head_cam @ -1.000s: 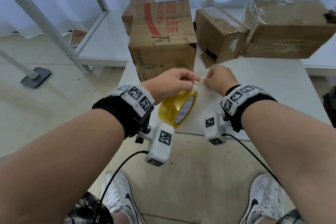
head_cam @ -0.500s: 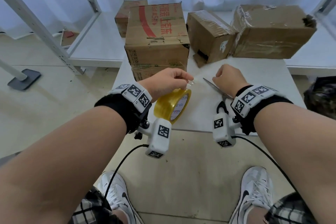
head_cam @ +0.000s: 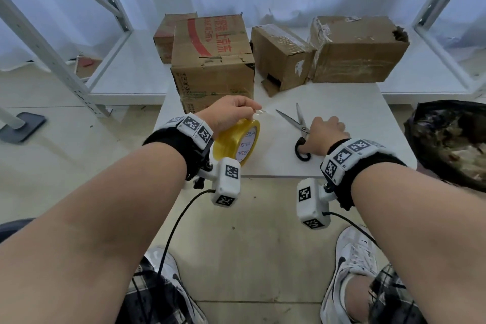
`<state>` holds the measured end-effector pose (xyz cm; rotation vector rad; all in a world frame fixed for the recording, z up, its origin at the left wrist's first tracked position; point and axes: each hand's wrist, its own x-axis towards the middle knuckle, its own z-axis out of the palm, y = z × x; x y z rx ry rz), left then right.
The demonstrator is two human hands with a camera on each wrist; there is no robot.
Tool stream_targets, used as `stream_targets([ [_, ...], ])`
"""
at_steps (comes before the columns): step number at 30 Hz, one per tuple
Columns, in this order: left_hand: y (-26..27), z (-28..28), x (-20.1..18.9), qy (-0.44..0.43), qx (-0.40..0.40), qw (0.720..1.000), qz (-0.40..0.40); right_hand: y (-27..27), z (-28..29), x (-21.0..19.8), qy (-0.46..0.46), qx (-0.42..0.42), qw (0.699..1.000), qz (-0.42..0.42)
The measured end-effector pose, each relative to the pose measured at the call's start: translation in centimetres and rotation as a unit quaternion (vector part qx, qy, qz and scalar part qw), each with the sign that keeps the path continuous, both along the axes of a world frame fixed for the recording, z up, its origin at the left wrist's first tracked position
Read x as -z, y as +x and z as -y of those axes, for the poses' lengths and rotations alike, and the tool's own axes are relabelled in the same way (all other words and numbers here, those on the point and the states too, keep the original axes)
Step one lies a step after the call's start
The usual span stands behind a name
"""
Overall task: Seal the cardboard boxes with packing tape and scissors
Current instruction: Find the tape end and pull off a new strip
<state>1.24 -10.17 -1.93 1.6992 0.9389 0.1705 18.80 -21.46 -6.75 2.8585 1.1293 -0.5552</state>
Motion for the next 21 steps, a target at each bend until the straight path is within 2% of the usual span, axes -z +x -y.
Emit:
stream_targets([
  [4,0.1,-0.3,0.2,0.0,0.004,1.0,-0.005,0.0,0.0,0.2,-0.015,0.022,1.0,-0.017],
  [16,0.4,-0.4,0.1,0.03,0.016,0.999,-0.03,1.3,0.7,-3.0,0.142,0.032,0.984,-0.101],
  [18,0.4,-0.3,0.0,0.037,0.017,0.999,-0.034,1.6,0.7,-3.5,0.141,0.037,0.98,-0.133],
  [21,0.4,-0.3,-0.2,0.035,0.018,0.999,-0.037,1.8,1.0,-3.9,0.155,0.04,0.959,-0.234],
])
